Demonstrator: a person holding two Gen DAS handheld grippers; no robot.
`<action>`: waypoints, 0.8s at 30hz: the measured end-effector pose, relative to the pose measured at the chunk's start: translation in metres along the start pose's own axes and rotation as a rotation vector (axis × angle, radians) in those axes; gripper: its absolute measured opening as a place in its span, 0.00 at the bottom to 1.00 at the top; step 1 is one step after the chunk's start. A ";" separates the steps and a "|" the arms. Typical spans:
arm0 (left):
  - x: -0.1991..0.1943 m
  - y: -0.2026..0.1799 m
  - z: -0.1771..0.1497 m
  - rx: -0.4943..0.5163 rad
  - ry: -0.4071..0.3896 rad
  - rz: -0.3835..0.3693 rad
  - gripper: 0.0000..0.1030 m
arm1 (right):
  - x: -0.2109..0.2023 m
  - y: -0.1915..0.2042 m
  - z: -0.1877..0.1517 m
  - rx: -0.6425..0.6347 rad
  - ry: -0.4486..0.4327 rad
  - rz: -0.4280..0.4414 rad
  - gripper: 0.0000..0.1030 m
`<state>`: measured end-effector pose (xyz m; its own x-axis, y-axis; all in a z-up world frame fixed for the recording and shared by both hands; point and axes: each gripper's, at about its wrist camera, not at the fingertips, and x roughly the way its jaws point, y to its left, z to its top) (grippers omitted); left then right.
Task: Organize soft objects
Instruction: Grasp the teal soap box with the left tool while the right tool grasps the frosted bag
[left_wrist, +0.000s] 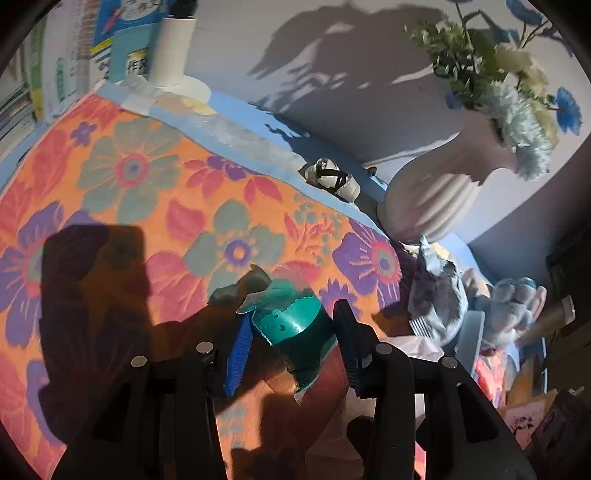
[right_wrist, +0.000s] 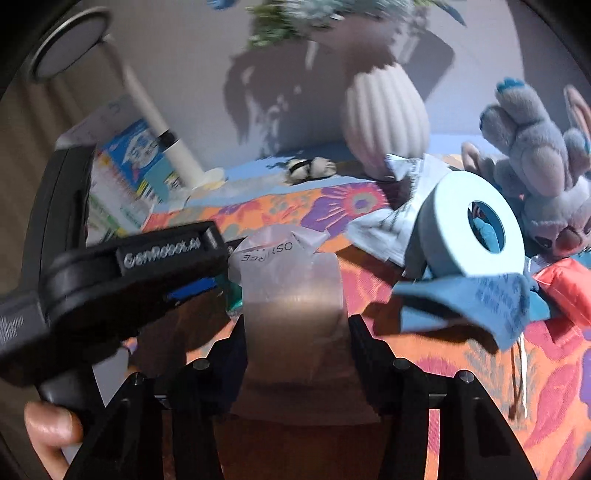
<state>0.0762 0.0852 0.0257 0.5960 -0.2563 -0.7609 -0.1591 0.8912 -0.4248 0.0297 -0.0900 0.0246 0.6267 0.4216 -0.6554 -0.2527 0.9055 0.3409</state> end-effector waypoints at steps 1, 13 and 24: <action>-0.004 0.002 -0.003 -0.005 -0.003 -0.006 0.39 | -0.004 0.004 -0.004 -0.018 -0.004 -0.009 0.48; -0.048 0.007 -0.045 -0.003 -0.046 -0.015 0.39 | -0.047 0.009 -0.048 -0.009 -0.042 -0.060 0.48; -0.077 -0.039 -0.096 0.115 -0.042 -0.099 0.39 | -0.116 -0.033 -0.091 0.138 -0.050 -0.143 0.48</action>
<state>-0.0389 0.0345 0.0538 0.6375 -0.3316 -0.6955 -0.0081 0.8997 -0.4364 -0.1019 -0.1645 0.0278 0.6852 0.2834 -0.6709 -0.0573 0.9393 0.3382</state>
